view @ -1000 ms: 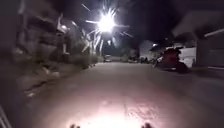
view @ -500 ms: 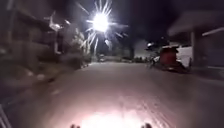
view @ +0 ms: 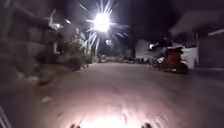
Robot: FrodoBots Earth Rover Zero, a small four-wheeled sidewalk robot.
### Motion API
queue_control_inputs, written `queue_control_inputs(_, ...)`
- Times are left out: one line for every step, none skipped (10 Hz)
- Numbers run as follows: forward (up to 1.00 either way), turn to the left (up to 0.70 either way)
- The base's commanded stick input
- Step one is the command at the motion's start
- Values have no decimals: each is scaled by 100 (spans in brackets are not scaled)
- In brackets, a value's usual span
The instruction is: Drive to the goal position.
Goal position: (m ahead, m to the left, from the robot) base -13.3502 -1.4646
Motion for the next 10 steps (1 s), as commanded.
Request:
queue_control_inputs(85, 0)
queue_control_inputs(85, 0)
queue_control_inputs(85, 0)
queue_control_inputs(85, 0)
queue_control_inputs(85, 0)
queue_control_inputs(85, 0)
queue_control_inputs(85, 0)
queue_control_inputs(85, 0)
queue_control_inputs(85, 0)
queue_control_inputs(85, 0)
